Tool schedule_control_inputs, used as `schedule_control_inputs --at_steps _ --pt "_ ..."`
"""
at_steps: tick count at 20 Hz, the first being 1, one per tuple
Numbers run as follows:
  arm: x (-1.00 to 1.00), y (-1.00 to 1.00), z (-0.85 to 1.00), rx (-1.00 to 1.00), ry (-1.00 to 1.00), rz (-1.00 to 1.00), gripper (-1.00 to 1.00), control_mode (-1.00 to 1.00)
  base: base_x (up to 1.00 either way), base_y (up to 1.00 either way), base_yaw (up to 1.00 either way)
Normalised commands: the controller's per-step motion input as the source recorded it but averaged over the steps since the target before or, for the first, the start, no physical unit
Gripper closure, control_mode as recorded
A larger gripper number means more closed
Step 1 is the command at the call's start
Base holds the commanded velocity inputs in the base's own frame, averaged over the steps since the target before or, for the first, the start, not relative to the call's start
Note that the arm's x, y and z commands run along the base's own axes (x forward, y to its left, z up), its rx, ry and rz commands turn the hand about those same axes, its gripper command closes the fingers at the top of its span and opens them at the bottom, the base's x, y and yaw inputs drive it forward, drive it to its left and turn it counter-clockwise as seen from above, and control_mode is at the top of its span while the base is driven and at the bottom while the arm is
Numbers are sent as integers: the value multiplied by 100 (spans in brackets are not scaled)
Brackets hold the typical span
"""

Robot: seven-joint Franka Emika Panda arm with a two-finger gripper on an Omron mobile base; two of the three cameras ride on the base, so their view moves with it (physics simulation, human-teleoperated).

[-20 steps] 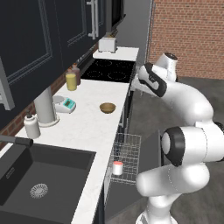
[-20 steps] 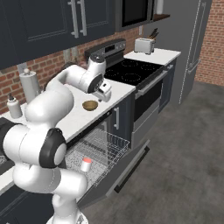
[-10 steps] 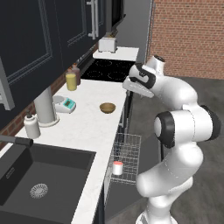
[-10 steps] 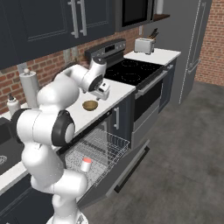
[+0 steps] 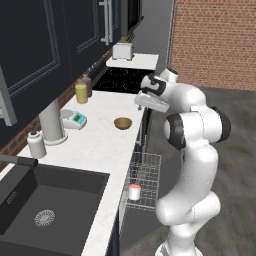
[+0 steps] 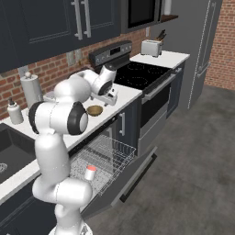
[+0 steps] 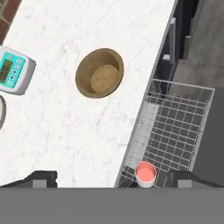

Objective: Pick up the cup and bowl from the counter, place them in the dishwasher, and close the dishwasher door.

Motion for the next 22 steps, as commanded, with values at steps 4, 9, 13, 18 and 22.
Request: schedule_control_inputs --at_steps 4,9,13,18,22 --pt "65 22 -36 0 11 0 -100 -100 0 0 0" --pt "53 18 -22 0 7 0 -100 -100 0 0 0" --pt "40 26 -19 0 5 0 -100 -100 0 0 0" --pt "39 10 -22 0 8 0 -100 -100 0 0 0" --pt "39 0 -22 0 8 0 -100 -100 0 0 0"
